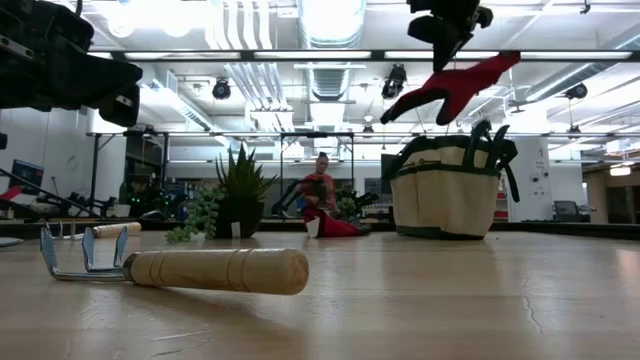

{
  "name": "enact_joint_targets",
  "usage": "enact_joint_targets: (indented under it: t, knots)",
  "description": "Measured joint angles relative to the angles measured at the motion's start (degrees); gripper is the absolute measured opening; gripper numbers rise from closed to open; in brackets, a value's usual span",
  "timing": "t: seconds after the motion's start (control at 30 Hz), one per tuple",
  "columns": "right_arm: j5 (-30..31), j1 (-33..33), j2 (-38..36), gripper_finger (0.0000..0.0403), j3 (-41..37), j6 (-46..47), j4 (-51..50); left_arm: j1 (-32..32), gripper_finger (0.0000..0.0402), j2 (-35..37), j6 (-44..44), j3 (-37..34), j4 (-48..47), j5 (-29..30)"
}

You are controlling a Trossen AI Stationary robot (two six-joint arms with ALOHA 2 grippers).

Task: Pick & Place Garden tools in Gardening bag
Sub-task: Put the bottom red gloves into the gardening bag

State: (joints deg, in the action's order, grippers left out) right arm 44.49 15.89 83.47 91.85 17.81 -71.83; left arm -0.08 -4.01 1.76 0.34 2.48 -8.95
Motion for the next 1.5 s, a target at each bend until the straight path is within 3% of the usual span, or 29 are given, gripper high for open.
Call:
enact_joint_targets:
  t: [0.3, 0.43, 0.6, 1.0, 1.5]
  knots:
    - [1.0, 0.7, 6.2, 0.0008, 0.0, 1.1, -2.3, 0.0, 0.0028, 0.0, 0.0, 0.0, 0.0, 0.0]
    - [5.7, 2.0, 8.6, 0.0008, 0.5, 1.9, -7.6, 0.0, 0.0028, 0.0, 0.0, 0.0, 0.0, 0.0]
    - [6.0, 3.5, 9.7, 0.0008, 0.5, 4.0, -11.9, 0.0, 0.0028, 0.0, 0.0, 0.0, 0.0, 0.0]
    - [-5.4, 3.5, 11.0, 0.0008, 0.3, 2.7, -7.6, 0.0, 0.0028, 0.0, 0.0, 0.0, 0.0, 0.0]
    - [-13.4, 3.6, 15.8, 0.0008, 0.3, -3.8, 1.9, 0.0, 0.0028, 0.0, 0.0, 0.0, 0.0, 0.0]
